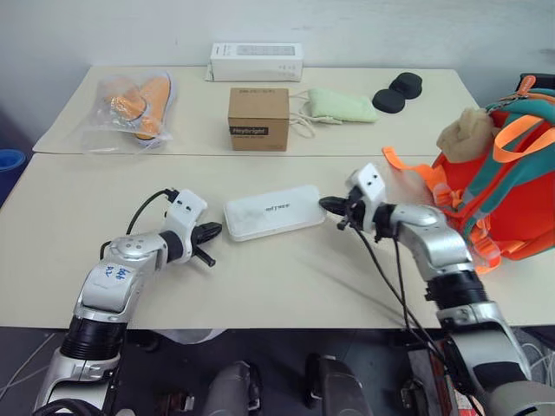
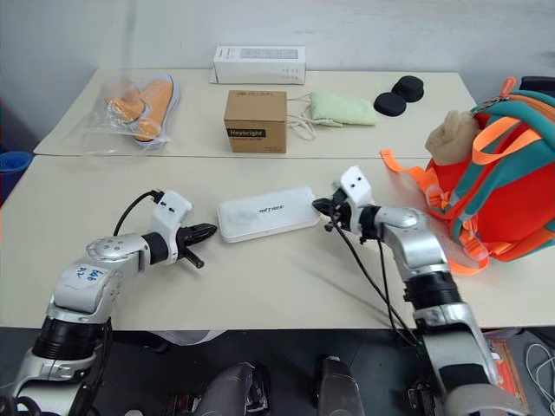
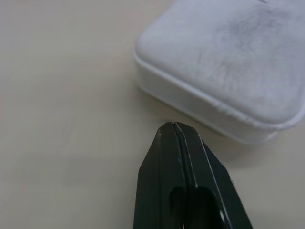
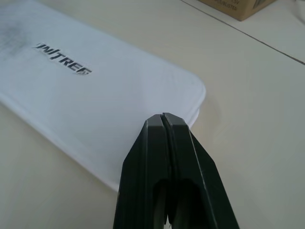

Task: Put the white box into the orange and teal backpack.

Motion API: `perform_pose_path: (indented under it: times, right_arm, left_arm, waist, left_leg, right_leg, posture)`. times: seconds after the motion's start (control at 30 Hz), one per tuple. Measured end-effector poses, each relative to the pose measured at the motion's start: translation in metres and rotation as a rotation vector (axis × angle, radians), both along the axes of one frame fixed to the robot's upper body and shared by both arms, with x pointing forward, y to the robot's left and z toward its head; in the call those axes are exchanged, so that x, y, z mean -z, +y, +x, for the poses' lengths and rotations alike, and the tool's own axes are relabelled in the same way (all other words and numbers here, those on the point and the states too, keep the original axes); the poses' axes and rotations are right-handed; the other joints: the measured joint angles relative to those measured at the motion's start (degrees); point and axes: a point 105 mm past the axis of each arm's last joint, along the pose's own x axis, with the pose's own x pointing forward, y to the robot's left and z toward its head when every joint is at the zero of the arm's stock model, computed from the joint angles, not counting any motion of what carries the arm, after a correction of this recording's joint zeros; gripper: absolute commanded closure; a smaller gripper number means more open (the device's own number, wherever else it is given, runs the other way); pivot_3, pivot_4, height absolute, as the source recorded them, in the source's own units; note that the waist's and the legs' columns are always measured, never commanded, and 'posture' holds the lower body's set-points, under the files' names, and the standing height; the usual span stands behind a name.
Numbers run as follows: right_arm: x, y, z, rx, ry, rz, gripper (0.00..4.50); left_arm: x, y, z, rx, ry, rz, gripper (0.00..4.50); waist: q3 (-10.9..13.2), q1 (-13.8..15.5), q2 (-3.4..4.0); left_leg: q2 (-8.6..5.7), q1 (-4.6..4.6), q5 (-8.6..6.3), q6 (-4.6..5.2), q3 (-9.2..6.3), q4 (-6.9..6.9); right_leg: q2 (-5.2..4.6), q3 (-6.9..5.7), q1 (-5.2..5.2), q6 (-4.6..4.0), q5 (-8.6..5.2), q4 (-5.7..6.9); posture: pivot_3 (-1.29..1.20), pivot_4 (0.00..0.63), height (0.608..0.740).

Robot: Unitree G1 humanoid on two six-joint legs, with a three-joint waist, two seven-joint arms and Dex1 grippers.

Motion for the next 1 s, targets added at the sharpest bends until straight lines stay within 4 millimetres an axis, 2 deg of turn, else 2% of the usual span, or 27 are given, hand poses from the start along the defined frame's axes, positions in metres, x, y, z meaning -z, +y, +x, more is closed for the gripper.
perform_pose_path:
  times: [0.1, 0.2, 0.27, 0.47, 0.57, 0.77, 0.93, 1.0]
  right_arm:
    - [-0.002, 0.003, 0.01, 0.045, -0.008, 0.006, 4.49]
    - [-0.004, -0.007, 0.022, 0.134, -0.005, 0.012, 4.49]
    - [0.003, -0.017, 0.026, 0.191, 0.022, 0.017, 4.49]
    - [0.012, -0.031, 0.03, 0.27, 0.049, 0.023, 4.49]
    - [0.02, -0.028, 0.023, 0.239, 0.062, 0.021, 4.49]
    - [0.025, -0.018, 0.001, 0.194, 0.041, -0.029, 4.49]
    - [0.03, -0.019, -0.025, 0.181, 0.061, -0.043, 4.49]
    - [0.033, -0.018, -0.037, 0.177, 0.075, -0.035, 4.49]
  left_arm:
    - [-0.003, -0.002, 0.004, -0.001, -0.002, -0.002, 4.5]
    - [-0.003, -0.003, 0.005, -0.003, 0.005, -0.002, 4.5]
    - [-0.003, -0.004, 0.005, -0.002, 0.006, -0.004, 4.5]
    - [-0.003, -0.004, 0.005, 0.0, 0.013, -0.006, 4.5]
    - [-0.003, -0.004, 0.005, 0.003, 0.017, -0.007, 4.5]
    - [-0.004, -0.002, 0.01, 0.008, 0.021, -0.001, 4.5]
    - [-0.001, 0.005, 0.015, 0.018, 0.024, 0.013, 4.5]
    - [0.002, 0.019, 0.019, 0.017, 0.041, 0.037, 4.5]
  waist:
    - [0.0, -0.19, 0.0]
    - [0.0, -0.43, 0.0]
    - [0.0, -0.55, 0.0]
    - [0.0, -0.81, 0.0]
    - [0.0, -0.8, 0.0]
    - [0.0, -0.67, 0.01]
    - [0.0, -0.67, 0.0]
    - [-0.01, -0.64, 0.0]
  left_leg:
    - [0.02, 0.01, 0.01, -0.03, -0.02, -0.02]
    - [0.01, 0.0, 0.01, -0.03, -0.02, -0.02]
    - [0.02, 0.0, 0.01, -0.03, -0.03, -0.03]
    - [0.1, -0.01, 0.02, -0.09, 0.04, -0.05]
    - [0.13, 0.0, 0.01, -0.12, 0.04, -0.05]
    - [0.16, 0.0, 0.0, -0.15, 0.07, -0.05]
    - [0.16, 0.03, -0.02, -0.2, 0.11, -0.05]
    - [0.28, 0.02, -0.07, -0.3, 0.11, -0.05]
  right_leg:
    - [0.04, 0.02, 0.0, 0.0, 0.0, 0.01]
    - [0.03, 0.03, 0.01, 0.0, 0.0, 0.0]
    - [0.05, 0.04, -0.01, 0.0, 0.0, -0.01]
    - [0.17, 0.12, -0.05, -0.01, -0.01, -0.02]
    - [0.2, 0.12, -0.05, -0.02, -0.01, -0.02]
    - [0.21, 0.16, -0.09, -0.03, -0.02, -0.01]
    - [0.19, 0.21, -0.12, -0.06, -0.03, 0.03]
    - [0.24, 0.18, -0.16, -0.13, -0.07, 0.03]
  posture:
    - [0.0, 0.15, 0.74]
    - [0.0, 0.15, 0.74]
    - [0.0, 0.15, 0.74]
    - [0.0, 0.15, 0.74]
    - [0.0, 0.15, 0.74]
    - [0.0, 0.15, 0.74]
    - [0.0, 0.15, 0.74]
    - [0.0, 0.15, 0.74]
